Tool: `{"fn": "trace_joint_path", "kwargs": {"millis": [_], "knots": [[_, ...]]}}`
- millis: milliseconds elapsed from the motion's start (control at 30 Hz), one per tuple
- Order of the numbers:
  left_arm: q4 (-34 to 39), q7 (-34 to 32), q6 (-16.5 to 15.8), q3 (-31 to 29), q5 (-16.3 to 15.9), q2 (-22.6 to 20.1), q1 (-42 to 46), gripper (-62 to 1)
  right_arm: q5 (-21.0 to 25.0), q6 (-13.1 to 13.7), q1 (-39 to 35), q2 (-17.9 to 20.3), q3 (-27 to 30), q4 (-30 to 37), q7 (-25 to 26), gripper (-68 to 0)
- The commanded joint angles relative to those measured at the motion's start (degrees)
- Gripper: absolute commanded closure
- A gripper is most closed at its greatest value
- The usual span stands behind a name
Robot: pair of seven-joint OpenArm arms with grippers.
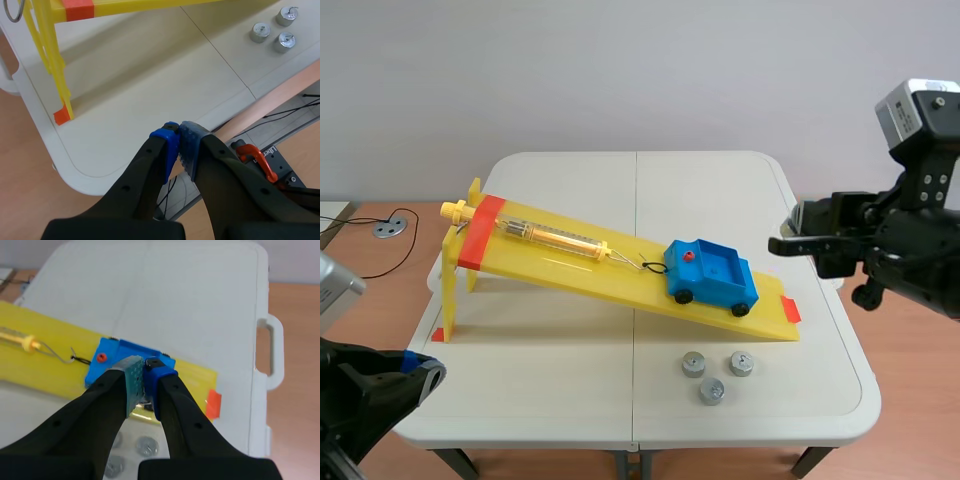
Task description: Place the four metal weights on the blue cart on the ramp.
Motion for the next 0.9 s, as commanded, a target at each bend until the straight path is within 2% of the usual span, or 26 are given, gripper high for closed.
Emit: {"fn": "trace_joint_path", "kwargs": {"millis": [0,367,700,867], "knots": [[4.04,-5.11,-1.16,-0.68,-4.46,0.28,-0.48,-4.0,3.21,0.7,7.45,-1.36,-1.49,-0.92,7.45,-0.6],[4.04,-5.11,-1.16,-0.68,-4.46,0.28,-0.48,-4.0,3.21,1.18,18.51,-6.58,-1.49,-14.8,8.61,-0.6],[4.04,-5.11,-1.16,-0.68,-4.46,0.26,-0.48,-4.0,3.21,3.82,24.13,-7.72,-1.49,-24.11,9.25,-0.6],[4.04,-5.11,-1.16,-0.68,-4.46,0.26,-0.48,-4.0,3.17,4.0,26.49,-7.69,-1.68,-27.56,9.25,-0.6]]}}
